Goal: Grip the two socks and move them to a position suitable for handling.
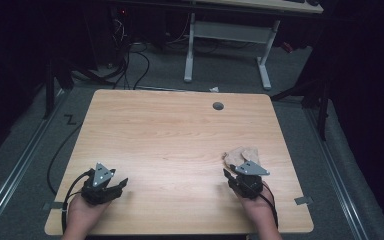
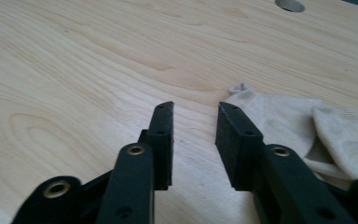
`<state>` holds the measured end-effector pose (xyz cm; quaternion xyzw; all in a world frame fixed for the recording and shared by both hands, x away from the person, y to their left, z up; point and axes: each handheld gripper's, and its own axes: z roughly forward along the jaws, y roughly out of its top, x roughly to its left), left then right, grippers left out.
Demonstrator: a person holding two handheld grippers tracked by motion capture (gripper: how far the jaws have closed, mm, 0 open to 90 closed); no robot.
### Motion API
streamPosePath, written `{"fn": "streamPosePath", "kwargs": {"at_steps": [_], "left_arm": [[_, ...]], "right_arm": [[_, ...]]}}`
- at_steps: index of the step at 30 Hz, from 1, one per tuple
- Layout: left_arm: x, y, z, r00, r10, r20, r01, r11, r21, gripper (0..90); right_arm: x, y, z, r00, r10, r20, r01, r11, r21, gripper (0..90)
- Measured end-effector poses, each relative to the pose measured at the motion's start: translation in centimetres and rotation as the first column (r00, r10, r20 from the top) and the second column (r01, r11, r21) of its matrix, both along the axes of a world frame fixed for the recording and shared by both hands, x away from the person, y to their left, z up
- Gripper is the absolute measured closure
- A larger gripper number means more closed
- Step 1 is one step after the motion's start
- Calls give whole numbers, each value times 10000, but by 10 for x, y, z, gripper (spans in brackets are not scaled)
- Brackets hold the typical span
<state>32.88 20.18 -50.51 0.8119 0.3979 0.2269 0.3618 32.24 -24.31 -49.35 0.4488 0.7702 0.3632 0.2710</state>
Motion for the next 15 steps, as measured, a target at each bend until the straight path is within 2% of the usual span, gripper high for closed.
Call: {"fn": "streamPosePath", "kwargs": {"at_steps": [7,13,15], "left_arm": [[0,0,-1,10000,-81,-27,80,9999,-95,434],[0,1,1,9999,-70,-76,68,9997,-246,438],[0,1,1,9999,-92,-94,89,9997,-230,438]], "right_arm": [[15,4,6,9999,-91,-118,90,9999,-66,623],[22,8,13,10000,-13,27,13,10000,-83,593],[28,8,15,9999,32,-151,-31,10000,57,579]]}}
